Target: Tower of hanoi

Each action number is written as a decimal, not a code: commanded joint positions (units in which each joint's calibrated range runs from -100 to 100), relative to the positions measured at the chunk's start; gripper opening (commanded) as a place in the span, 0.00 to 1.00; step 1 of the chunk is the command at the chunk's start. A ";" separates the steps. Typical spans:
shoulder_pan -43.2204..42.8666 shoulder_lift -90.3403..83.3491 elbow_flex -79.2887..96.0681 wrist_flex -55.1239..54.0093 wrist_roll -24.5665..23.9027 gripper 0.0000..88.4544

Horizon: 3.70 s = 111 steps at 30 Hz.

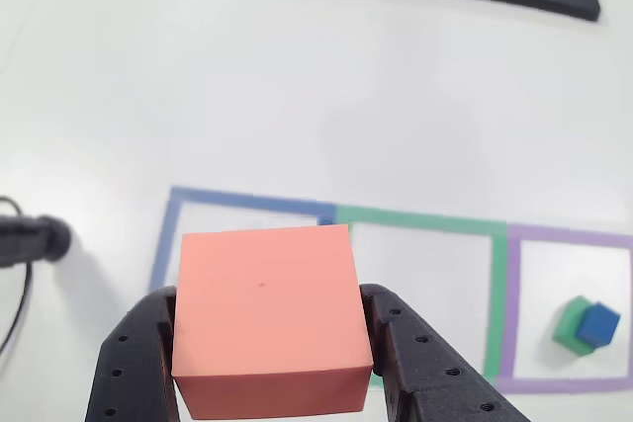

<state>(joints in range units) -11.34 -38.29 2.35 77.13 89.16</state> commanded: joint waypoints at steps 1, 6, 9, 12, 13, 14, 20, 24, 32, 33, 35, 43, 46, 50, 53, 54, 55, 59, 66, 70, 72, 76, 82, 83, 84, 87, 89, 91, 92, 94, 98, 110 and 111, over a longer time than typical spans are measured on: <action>-3.49 -2.74 -1.94 0.61 3.67 0.13; -7.08 -4.50 3.33 -0.52 6.61 0.12; -8.14 -6.99 11.42 -3.59 10.10 0.13; -8.75 -9.39 21.32 -10.15 10.84 0.13; -8.91 -9.79 24.32 -12.74 10.84 0.13; -8.98 -9.95 26.77 -15.09 10.84 0.13; -8.30 -7.39 45.31 -40.83 10.84 0.13; -8.91 -2.66 53.94 -58.15 10.84 0.13; -10.13 10.24 62.21 -85.10 10.84 0.13; -10.13 11.84 62.94 -88.09 10.84 0.13; -10.20 15.45 63.94 -93.68 10.84 0.13; -10.66 27.95 67.03 -111.97 10.84 0.13; -10.89 31.64 67.48 -116.42 10.84 0.13; -11.04 36.20 67.12 -121.20 10.84 0.13; -10.96 38.69 66.30 -123.14 10.84 0.13; -10.81 39.49 65.94 -123.55 10.84 0.13; -10.74 40.21 65.48 -123.79 10.84 0.13; -10.43 43.25 63.76 -125.49 10.84 0.13; -9.97 45.90 63.48 -127.59 10.84 0.13; -9.44 46.46 63.30 -127.59 10.84 0.13; -9.29 47.10 62.85 -127.59 10.84 0.13; -9.21 48.30 61.85 -127.92 10.84 0.13; -9.21 49.66 60.85 -128.48 10.84 0.14; -9.21 49.74 61.03 -128.73 10.84 0.14; -9.21 49.90 61.12 -129.05 10.84 0.15; -9.44 50.31 61.67 -130.18 10.84 0.18; -9.59 50.55 61.76 -130.75 10.84 0.21; -9.59 50.71 61.94 -131.15 10.84 0.22; -9.59 50.71 62.03 -131.23 10.84 0.23; -9.59 50.71 62.12 -131.48 10.84 0.23; -9.36 50.63 62.39 -131.64 10.84 0.23; -9.97 41.01 62.85 -130.02 10.84 0.28; -9.97 38.77 62.30 -128.16 10.84 0.26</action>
<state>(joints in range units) -20.84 9.41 65.62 -54.09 99.41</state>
